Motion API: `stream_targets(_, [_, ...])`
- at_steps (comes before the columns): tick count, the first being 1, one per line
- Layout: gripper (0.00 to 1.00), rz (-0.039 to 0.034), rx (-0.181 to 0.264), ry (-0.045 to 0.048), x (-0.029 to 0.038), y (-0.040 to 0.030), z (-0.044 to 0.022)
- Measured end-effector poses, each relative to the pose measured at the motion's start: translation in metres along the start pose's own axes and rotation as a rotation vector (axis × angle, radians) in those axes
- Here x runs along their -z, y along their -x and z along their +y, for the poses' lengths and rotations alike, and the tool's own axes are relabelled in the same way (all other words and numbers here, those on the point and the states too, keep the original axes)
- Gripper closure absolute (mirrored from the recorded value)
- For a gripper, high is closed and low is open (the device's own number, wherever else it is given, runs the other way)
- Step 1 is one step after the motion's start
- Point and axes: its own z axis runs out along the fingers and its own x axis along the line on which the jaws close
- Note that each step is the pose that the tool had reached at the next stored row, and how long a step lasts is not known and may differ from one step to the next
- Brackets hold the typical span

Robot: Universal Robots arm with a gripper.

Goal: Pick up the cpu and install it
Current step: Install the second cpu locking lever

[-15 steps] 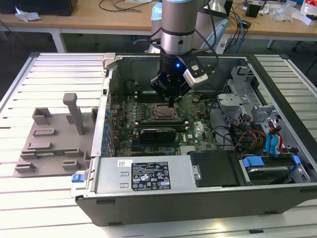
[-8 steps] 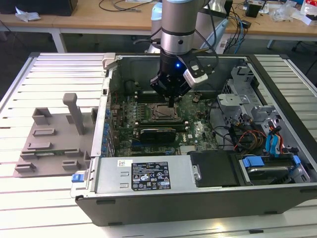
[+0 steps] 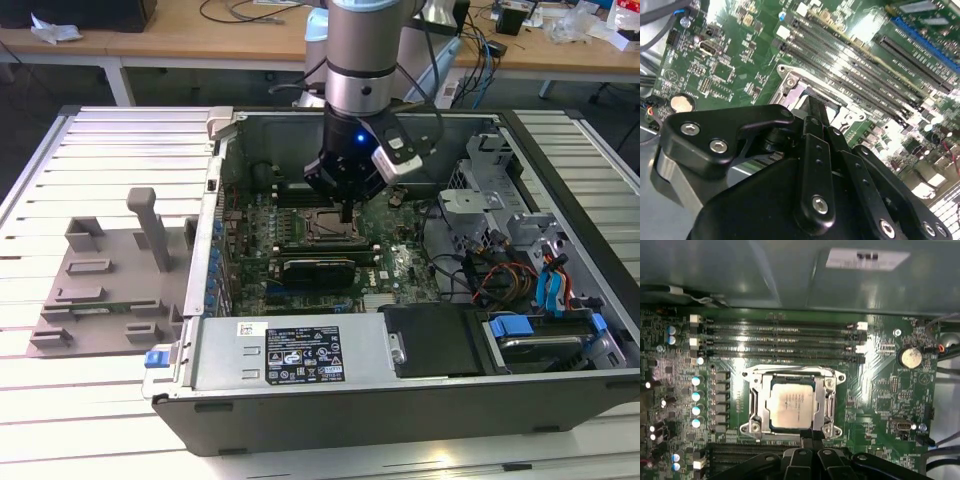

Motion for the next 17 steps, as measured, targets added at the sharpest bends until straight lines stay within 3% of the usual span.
stream_targets(3, [0.89,0.0,0.0,0.0014,-0.0006,-0.0002,-0.0073])
stream_targets(4, [0.89,-0.0002,0.0,0.0066,-0.0007,-0.0003,-0.0088])
stream_targets(5, [0.89,-0.0011,-0.001,0.036,-0.001,-0.0004,-0.0121])
stream_targets(6, [0.89,-0.0023,-0.002,0.0765,-0.0013,-0.0005,-0.0153])
stream_targets(7, [0.89,-0.003,-0.002,0.0916,-0.0019,-0.0007,-0.0227])
stream_targets(8, [0.89,-0.0029,-0.002,0.0931,-0.0028,-0.0012,-0.0339])
stream_targets(10, [0.89,-0.0032,-0.002,0.102,-0.0041,-0.0051,-0.0412])
stream_targets(12, [0.89,-0.0033,-0.002,0.1073,-0.0045,-0.0092,-0.0415])
stream_targets(15, [0.89,-0.0034,-0.002,0.11,-0.0086,-0.0228,-0.0423])
stream_targets(17, [0.89,-0.0034,-0.002,0.1103,-0.0122,-0.0256,-0.0421])
